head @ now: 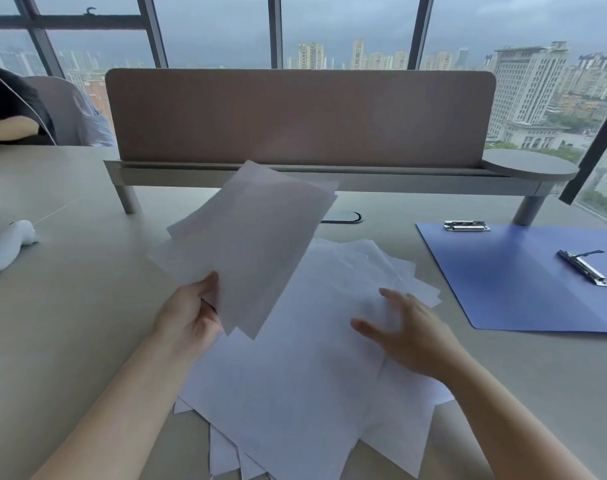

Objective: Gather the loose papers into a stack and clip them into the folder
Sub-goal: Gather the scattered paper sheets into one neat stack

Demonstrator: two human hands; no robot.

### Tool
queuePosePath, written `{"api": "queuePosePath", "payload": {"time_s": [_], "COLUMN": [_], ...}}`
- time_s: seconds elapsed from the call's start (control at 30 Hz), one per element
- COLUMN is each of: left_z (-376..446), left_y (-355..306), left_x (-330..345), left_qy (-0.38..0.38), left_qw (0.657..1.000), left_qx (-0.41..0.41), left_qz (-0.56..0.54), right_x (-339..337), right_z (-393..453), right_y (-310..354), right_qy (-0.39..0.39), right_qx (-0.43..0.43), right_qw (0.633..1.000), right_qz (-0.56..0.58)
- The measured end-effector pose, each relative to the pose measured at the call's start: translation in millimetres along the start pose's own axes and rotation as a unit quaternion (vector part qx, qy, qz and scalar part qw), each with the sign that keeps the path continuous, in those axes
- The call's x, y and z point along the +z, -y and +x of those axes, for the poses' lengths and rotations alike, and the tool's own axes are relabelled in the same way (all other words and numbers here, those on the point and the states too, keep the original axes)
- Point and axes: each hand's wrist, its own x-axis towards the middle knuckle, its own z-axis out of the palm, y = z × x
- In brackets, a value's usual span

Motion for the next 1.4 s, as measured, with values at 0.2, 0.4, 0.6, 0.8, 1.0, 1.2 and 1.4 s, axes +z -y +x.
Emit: {"api": "queuePosePath", "payload": {"time_s": [0.2,0.4,0.6,0.8,1.0,1.2,1.4], "left_z": [9.9,7.0,2.9,-6.2,-5.5,2.2,4.1], "left_y": [8.4,10.7,5.4,2.3,7.2,15.1,19.5], "left_x": [-3.2,-3.5,-8.0,-6.0,-4.5,-12.0,-12.4], "left_qy": [0.018,0.02,0.002,0.063,0.059,0.041,0.032], "left_qw": [0.997,0.938,0.795,0.811,0.813,0.764,0.741], "left_qx": [0.015,0.053,0.154,0.095,0.115,0.131,0.176], "left_qz": [0.079,0.342,0.587,0.574,0.567,0.63,0.647], "right_x": [11.4,9.5,14.6,15.2,8.4,5.0,11.8], "right_z": [2.2,7.8,16.0,15.4,7.5,1.4,-4.0], "right_y": [-6.0,-9.4,-16.2,-15.5,-8.7,1.7,15.9], "right_qy": [0.081,0.082,0.05,0.048,0.051,0.033,-0.003], "right_qx": [-0.041,-0.043,-0.063,-0.065,-0.082,-0.076,-0.063], "right_qw": [0.993,0.991,0.994,0.994,0.993,0.995,0.993], "right_qz": [-0.073,-0.093,-0.076,-0.073,-0.068,-0.062,0.101]}}
